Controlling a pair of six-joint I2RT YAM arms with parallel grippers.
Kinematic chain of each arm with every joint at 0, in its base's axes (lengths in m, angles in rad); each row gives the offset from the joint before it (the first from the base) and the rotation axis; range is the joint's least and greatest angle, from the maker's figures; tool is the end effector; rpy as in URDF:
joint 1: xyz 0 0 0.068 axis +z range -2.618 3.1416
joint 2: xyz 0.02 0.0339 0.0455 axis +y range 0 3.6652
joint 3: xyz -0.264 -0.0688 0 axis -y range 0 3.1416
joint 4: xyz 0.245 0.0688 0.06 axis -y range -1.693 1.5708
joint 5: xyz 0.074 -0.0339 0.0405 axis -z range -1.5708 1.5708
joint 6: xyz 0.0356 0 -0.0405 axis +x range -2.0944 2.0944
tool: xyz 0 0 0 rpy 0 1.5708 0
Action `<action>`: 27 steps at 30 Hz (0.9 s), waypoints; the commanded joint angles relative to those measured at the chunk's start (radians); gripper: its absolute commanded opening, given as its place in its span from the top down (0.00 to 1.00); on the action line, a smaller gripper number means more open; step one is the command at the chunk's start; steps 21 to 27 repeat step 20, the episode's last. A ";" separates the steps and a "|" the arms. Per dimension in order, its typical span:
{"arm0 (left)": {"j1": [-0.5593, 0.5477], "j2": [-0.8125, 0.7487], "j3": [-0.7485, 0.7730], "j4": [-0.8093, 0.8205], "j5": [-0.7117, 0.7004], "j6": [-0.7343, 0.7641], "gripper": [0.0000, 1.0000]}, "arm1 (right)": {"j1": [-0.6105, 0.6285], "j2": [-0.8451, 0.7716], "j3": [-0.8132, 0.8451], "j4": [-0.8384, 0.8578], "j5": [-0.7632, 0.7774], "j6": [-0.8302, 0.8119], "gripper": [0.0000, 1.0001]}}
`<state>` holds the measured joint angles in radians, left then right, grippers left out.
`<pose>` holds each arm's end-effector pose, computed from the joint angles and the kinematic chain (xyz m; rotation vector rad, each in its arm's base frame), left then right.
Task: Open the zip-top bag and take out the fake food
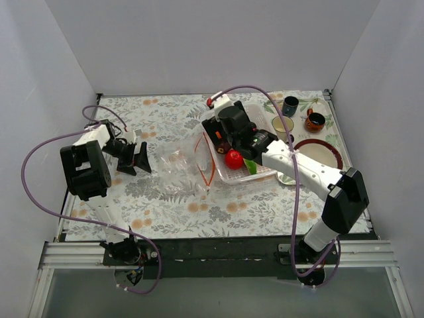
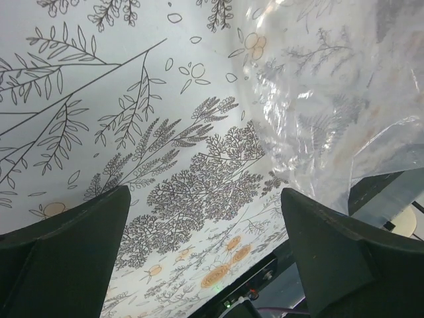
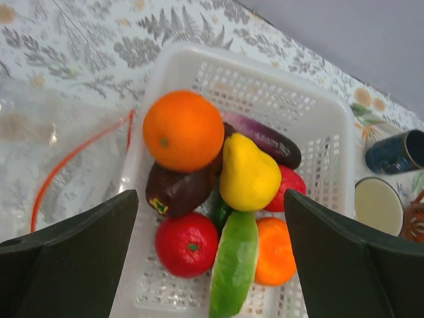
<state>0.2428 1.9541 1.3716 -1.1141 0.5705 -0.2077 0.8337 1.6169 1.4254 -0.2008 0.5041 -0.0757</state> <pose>0.3378 0.0639 0.1705 0.7016 -2.8216 0.8556 0.2690 0.2708 0.3493 -0.5362 1.8355 0.0152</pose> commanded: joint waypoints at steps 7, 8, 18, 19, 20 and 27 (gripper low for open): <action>0.006 -0.072 0.023 0.028 0.147 -0.015 0.02 | -0.018 -0.199 -0.129 -0.115 0.246 0.065 0.01; 0.007 -0.084 0.024 0.033 0.157 -0.022 0.02 | -0.021 -0.225 -0.163 -0.149 0.269 0.085 0.02; 0.003 -0.251 0.001 0.250 0.295 -0.165 0.02 | -0.027 -0.488 -0.473 -0.124 0.228 0.209 0.01; 0.003 -0.262 -0.002 0.267 0.296 -0.186 0.02 | -0.027 -0.505 -0.479 -0.140 0.222 0.223 0.01; 0.004 -0.274 -0.020 0.290 0.298 -0.200 0.02 | -0.027 -0.537 -0.487 -0.146 0.215 0.241 0.01; 0.004 -0.274 -0.020 0.290 0.298 -0.200 0.02 | -0.027 -0.537 -0.487 -0.146 0.215 0.241 0.01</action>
